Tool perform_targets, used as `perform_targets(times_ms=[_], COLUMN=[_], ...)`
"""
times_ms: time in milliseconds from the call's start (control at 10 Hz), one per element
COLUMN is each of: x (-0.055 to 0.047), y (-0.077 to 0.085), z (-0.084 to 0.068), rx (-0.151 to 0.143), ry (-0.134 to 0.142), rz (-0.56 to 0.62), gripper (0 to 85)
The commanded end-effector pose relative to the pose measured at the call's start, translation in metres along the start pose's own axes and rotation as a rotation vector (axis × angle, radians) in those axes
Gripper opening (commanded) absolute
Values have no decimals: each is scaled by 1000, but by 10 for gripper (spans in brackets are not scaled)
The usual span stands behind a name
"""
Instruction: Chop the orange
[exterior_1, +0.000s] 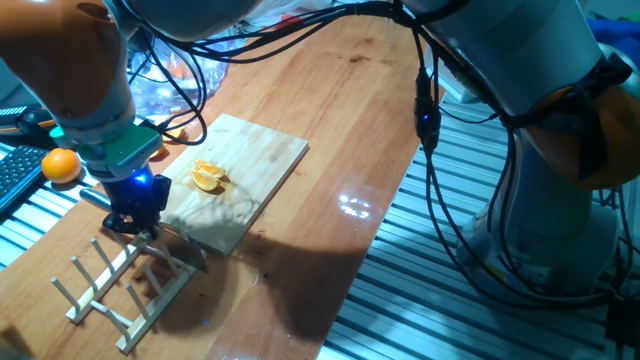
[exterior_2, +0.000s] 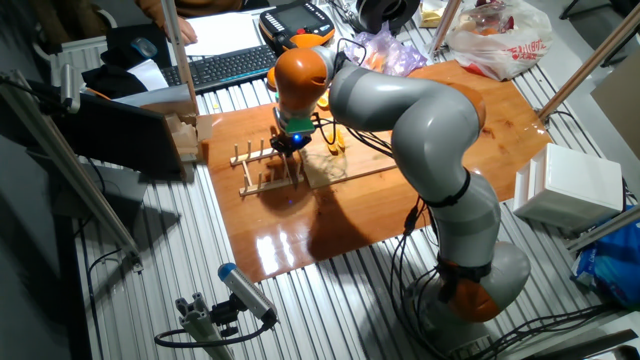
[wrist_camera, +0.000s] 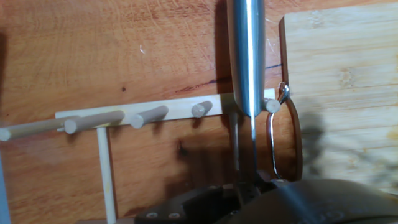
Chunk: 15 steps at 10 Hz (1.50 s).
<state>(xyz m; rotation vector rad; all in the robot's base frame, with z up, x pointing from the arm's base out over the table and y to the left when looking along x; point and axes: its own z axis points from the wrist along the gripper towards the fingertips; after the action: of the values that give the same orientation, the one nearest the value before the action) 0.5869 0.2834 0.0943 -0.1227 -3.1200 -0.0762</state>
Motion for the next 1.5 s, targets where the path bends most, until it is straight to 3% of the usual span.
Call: perform_targets(times_ms=[0, 400, 1000, 1200, 1400], x=[0, 1, 2, 5, 12], y=[0, 0, 1, 2, 1], z=[-1, -2, -3, -17, -46], rx=[0, 1, -8, -2, 21], ry=[-1, -9, 7, 22, 40], rz=[0, 5, 0, 3, 13], gripper=[340, 340, 340, 340, 340])
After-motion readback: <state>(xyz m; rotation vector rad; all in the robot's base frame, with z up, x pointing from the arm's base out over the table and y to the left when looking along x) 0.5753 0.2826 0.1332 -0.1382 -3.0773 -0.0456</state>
